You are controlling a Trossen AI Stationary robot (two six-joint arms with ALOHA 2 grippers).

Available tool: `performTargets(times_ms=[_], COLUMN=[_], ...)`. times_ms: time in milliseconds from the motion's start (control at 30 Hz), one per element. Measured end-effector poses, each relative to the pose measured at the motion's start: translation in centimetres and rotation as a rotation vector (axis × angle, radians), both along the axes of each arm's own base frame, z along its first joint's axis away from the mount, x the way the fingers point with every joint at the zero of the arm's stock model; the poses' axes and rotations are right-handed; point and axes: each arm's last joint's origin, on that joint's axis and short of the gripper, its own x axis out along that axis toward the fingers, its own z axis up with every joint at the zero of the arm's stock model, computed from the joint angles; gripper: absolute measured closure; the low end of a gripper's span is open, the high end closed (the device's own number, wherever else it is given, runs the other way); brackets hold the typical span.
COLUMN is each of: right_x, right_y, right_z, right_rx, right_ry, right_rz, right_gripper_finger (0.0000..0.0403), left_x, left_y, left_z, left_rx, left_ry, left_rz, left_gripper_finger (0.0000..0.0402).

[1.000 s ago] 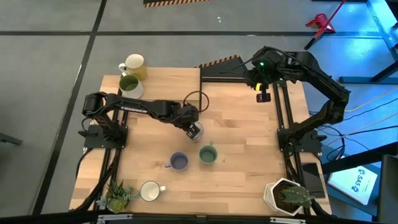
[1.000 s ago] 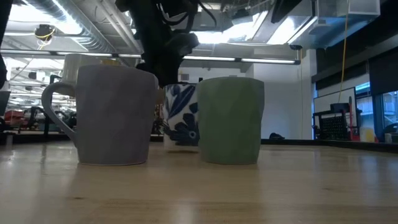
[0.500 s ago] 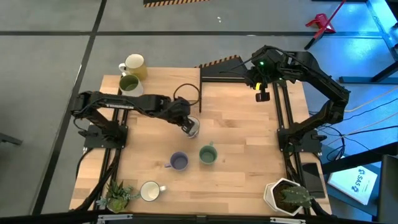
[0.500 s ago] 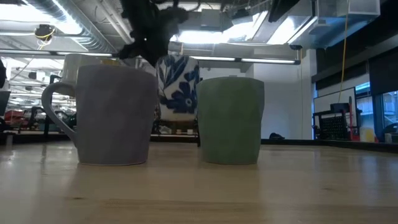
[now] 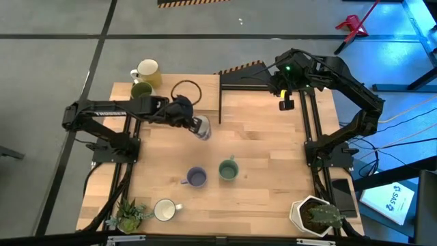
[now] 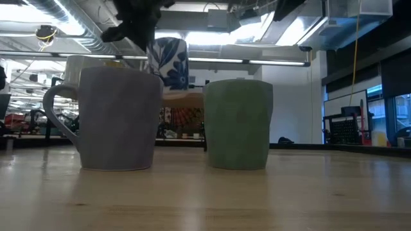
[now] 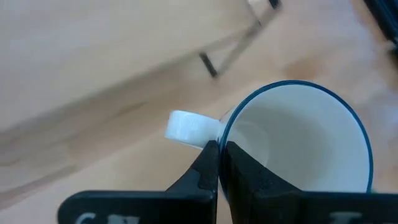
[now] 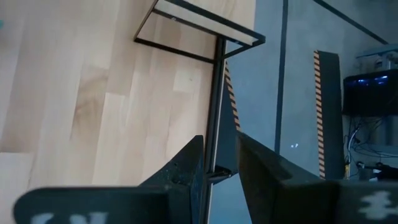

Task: Place coffee mugs
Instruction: Put the top blue cup on the shelf

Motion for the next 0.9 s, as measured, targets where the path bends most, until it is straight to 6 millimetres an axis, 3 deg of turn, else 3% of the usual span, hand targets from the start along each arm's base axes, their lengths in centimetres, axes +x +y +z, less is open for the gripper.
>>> performTargets(times_ms=[300,633,900], right_x=[0.2,0.2,0.2], right_y=[-0.1,-0.1,-0.1], right_z=[0.1,0.1,0.1], right_rx=[-0.021,-0.026,-0.036], right_ry=[-0.011,-0.007,-0.003], right_rz=[0.02,0.027,0.04], right_gripper_finger=[0.0317,0.0317,0.0317], left_x=[-1.3,-3.2,-4.8], left_y=[3.4,6.4,8.3], left_z=[1.2,6.2,6.9], left_rx=[0.033,0.158,0.158], left_ry=[-0.011,-0.021,0.041], left_rz=[0.099,0.172,0.221], left_gripper_finger=[0.0398,0.0398,0.0398])
